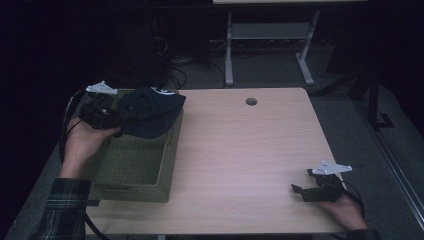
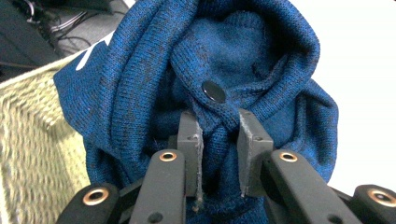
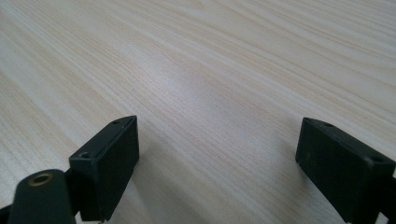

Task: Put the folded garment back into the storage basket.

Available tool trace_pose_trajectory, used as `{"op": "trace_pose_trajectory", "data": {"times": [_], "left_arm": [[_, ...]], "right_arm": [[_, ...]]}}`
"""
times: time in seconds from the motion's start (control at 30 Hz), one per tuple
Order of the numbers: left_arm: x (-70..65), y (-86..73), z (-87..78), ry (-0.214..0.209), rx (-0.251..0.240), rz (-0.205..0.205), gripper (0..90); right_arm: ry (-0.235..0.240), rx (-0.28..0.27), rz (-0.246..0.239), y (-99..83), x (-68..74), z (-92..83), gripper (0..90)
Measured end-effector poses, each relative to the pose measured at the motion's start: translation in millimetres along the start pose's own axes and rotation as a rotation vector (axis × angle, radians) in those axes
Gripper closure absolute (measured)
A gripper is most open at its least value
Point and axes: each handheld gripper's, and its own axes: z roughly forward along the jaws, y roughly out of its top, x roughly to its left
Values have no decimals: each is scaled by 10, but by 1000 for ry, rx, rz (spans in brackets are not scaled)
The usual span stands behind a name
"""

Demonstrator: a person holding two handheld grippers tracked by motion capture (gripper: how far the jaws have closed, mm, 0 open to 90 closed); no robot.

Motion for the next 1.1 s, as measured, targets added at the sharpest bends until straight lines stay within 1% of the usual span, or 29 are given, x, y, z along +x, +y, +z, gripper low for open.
{"op": "trace_pose_trajectory", "data": {"times": [0.2,0.27,0.37,0.47,0.63,0.7,0.93,1.1], "left_arm": [[120,-170,56,28,17,-18,735],[168,-227,73,40,32,-22,735],[218,-305,111,48,45,-34,735],[256,-375,162,52,63,-34,735],[321,-493,264,52,79,-55,735],[341,-536,310,49,89,-56,735],[356,-679,504,33,130,-68,734],[370,-785,680,25,166,-80,733]], "right_arm": [[0,0,0,0,0,0,131],[0,0,0,0,0,0,131],[0,0,0,0,0,0,131],[0,1,0,0,0,0,131],[0,1,0,0,0,0,131],[0,1,0,0,0,0,130],[0,1,0,0,0,0,131],[0,1,0,0,0,0,131]]}}
